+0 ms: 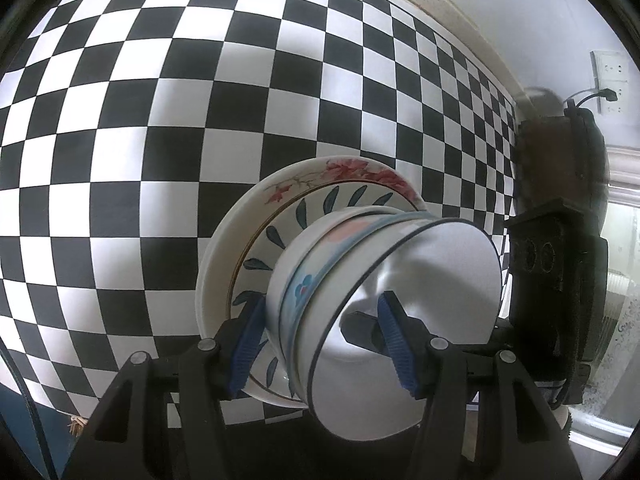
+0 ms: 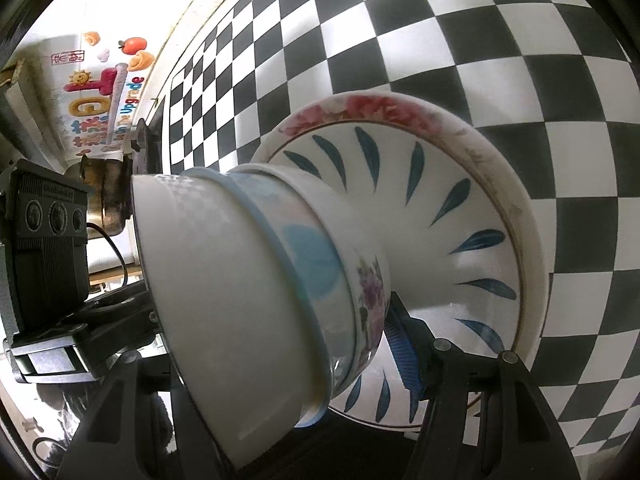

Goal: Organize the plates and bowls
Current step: 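Lower the nested bowls onto the plate stack with the left tool while the right tool lowers too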

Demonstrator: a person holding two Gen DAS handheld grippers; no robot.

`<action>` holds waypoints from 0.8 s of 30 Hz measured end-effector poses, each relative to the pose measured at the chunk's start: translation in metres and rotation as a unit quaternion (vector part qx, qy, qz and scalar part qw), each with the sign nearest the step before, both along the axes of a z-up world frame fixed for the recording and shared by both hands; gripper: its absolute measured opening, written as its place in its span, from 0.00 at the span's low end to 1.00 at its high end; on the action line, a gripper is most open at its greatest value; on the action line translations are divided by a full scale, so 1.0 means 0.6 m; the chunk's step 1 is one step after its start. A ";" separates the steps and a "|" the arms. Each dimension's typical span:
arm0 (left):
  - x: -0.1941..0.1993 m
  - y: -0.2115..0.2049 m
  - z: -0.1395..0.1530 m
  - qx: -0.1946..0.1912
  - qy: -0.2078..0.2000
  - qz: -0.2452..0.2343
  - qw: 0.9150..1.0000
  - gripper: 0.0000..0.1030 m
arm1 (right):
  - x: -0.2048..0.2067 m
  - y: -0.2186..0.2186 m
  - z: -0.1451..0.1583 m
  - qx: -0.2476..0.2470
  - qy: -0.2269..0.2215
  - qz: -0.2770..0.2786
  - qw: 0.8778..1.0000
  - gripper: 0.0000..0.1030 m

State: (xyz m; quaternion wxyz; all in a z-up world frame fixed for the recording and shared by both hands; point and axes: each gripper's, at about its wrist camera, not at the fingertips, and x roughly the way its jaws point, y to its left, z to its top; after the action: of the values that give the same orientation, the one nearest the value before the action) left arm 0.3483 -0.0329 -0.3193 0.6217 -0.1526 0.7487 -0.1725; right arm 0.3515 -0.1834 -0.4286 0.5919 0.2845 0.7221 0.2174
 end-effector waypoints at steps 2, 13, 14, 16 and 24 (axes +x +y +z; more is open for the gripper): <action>0.000 -0.003 -0.002 -0.002 0.002 -0.002 1.000 0.53 | -0.001 -0.002 0.000 -0.004 0.002 0.000 1.000 0.63; 0.003 -0.004 0.004 0.002 0.000 -0.002 1.000 0.53 | -0.001 -0.018 0.012 -0.021 0.009 0.005 1.000 0.63; 0.002 -0.005 0.008 0.005 -0.004 -0.001 1.000 0.53 | -0.001 -0.020 0.016 -0.023 0.007 0.006 1.000 0.63; 0.002 -0.005 0.015 0.010 -0.011 -0.001 1.000 0.53 | -0.002 -0.024 0.029 -0.034 -0.003 0.010 0.999 0.63; -0.008 0.004 0.067 0.070 -0.069 -0.002 0.995 0.53 | -0.012 -0.039 0.094 -0.103 -0.054 0.018 0.993 0.63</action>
State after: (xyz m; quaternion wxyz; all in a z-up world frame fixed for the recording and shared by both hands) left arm 0.3434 -0.0305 -0.2788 0.6807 -0.0948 0.7145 -0.1310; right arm 0.3444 -0.2065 -0.3721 0.6524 0.1964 0.7125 0.1677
